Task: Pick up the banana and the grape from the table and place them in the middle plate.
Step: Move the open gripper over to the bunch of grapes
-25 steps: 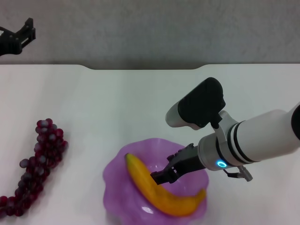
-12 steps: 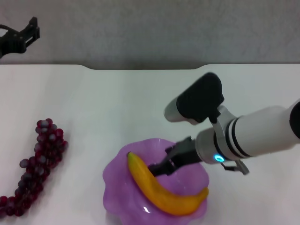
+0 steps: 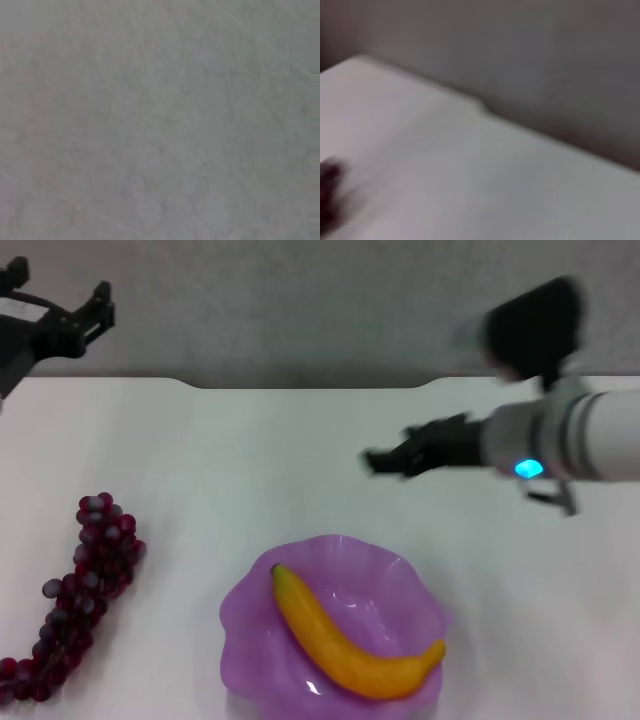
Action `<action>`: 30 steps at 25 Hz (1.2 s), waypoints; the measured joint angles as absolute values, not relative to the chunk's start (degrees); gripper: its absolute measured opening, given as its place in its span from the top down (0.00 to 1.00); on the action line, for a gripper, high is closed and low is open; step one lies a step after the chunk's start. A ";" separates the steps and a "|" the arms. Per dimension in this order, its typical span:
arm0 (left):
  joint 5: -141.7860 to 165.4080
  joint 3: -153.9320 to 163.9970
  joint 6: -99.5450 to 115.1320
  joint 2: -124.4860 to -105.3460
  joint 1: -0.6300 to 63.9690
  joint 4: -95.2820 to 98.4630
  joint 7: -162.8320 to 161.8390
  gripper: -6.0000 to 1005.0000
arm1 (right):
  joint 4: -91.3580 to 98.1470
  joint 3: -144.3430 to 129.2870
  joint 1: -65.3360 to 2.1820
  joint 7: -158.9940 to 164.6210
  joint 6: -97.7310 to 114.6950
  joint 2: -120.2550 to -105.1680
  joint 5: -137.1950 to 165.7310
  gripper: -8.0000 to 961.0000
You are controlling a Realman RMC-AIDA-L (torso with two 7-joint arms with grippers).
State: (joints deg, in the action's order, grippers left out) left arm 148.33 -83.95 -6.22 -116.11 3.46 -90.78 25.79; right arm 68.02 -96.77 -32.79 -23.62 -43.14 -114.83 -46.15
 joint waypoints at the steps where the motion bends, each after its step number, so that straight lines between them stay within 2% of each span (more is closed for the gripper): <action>1: 148.31 -83.89 -6.73 -116.11 3.63 -90.77 25.77 0.14 | 68.12 -94.19 -31.48 -24.31 -42.28 -114.84 -45.97 0.26; 11: 148.63 -86.47 -16.81 -116.06 3.57 -94.60 26.05 0.14 | 67.97 -74.17 -20.64 -26.69 -38.28 -114.87 -44.58 0.26; 18: 149.12 -92.34 -31.59 -116.25 4.47 -98.09 25.70 0.14 | 67.74 -69.66 -17.93 -27.44 -38.74 -114.91 -44.47 0.26; 25: 161.42 -95.15 -50.75 -116.28 13.16 -96.84 15.48 0.14 | 67.03 -70.11 -18.43 -27.47 -39.34 -114.89 -44.47 0.27; 30: 164.39 -96.07 -56.38 -116.20 19.03 -89.78 12.12 0.14 | 67.02 -70.33 -18.53 -27.49 -39.77 -114.87 -44.47 0.27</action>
